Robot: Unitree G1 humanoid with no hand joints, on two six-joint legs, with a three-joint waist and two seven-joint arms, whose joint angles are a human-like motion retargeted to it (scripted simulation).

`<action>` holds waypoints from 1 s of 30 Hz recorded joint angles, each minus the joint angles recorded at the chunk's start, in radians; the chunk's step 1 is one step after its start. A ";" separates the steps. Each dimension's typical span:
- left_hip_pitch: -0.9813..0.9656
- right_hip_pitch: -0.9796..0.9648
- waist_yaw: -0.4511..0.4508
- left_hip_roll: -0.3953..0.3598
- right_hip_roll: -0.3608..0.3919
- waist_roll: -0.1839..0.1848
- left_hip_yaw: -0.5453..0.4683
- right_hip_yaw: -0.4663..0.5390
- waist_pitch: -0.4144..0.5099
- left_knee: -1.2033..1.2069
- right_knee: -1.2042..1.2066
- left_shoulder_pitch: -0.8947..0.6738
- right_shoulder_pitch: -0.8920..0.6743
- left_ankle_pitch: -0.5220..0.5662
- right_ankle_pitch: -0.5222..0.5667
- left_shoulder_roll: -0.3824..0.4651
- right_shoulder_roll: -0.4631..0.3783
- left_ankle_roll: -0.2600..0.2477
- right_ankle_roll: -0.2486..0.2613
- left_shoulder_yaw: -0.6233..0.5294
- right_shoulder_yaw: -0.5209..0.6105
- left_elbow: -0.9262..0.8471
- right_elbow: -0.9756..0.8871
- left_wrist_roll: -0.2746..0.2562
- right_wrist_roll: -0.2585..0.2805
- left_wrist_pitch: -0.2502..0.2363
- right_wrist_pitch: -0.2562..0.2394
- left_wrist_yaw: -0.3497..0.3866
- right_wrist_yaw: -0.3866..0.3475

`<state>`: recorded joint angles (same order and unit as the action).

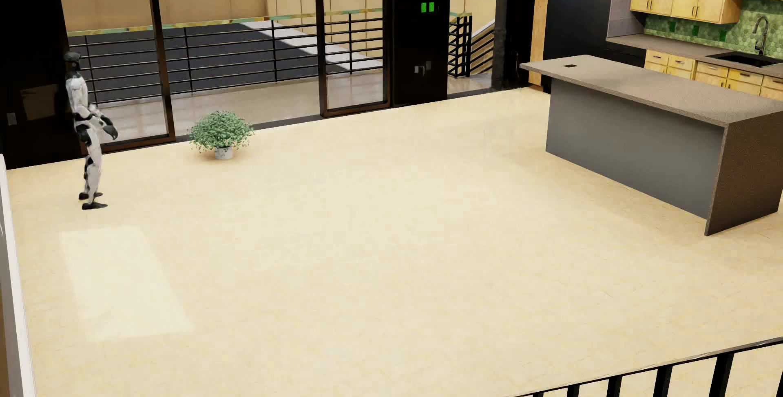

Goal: Approach the counter

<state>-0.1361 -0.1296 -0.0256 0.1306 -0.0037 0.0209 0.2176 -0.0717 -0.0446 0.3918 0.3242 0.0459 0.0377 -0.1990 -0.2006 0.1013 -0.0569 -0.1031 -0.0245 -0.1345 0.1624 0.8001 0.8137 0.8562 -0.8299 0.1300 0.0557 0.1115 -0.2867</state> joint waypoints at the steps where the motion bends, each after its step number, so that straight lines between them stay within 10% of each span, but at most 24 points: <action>1: -0.024 0.002 0.000 0.019 0.013 0.002 -0.006 -0.002 0.004 0.056 0.008 -0.005 0.005 0.001 -0.007 0.005 0.002 0.000 -0.006 -0.004 0.012 -0.013 -0.003 -0.013 0.011 -0.004 0.004 0.010 -0.022; 8: -0.343 0.019 0.023 0.187 0.112 0.042 -0.049 -0.018 0.057 0.611 0.072 0.063 0.000 0.150 -0.070 0.033 0.073 0.060 -0.036 0.019 0.099 -0.138 0.038 -0.069 0.313 -0.022 0.099 0.086 -0.023; 15: -0.424 0.073 0.039 0.048 0.120 0.033 -0.027 0.022 0.085 0.070 0.022 0.205 -0.050 0.188 -0.098 -0.026 0.008 -0.052 -0.040 0.048 0.321 -0.118 -0.074 -0.157 0.254 -0.075 -0.055 0.197 -0.138; 19: -0.447 0.116 0.034 -0.005 0.110 0.016 -0.049 0.031 0.090 -0.153 -0.005 0.215 -0.119 0.198 -0.132 -0.035 -0.013 -0.082 -0.032 0.064 0.372 -0.103 -0.152 -0.259 0.207 -0.036 0.008 0.135 -0.127; 24: -0.446 0.191 0.047 -0.057 0.072 -0.005 -0.084 0.039 0.098 -0.033 0.039 0.188 -0.163 0.246 -0.140 -0.003 -0.036 0.049 0.014 0.052 0.413 -0.123 -0.109 -0.197 0.163 -0.021 0.081 0.125 -0.122; 30: -0.301 0.017 0.072 -0.183 -0.080 -0.074 -0.026 0.076 0.114 0.064 0.622 0.111 -0.058 0.106 0.360 -0.030 -0.111 0.128 0.212 0.046 0.341 -0.012 0.082 -0.098 0.157 0.043 0.177 0.037 0.070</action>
<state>-0.4368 -0.1129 0.0460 -0.0522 -0.0833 -0.0527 0.1916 0.0040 0.0697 0.4555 0.9461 0.1569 -0.0206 -0.0929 0.1591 0.0711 -0.1679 0.0250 0.1876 -0.0888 0.5035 0.7876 0.8953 0.7586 -0.6733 0.1731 0.2331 0.1483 -0.2171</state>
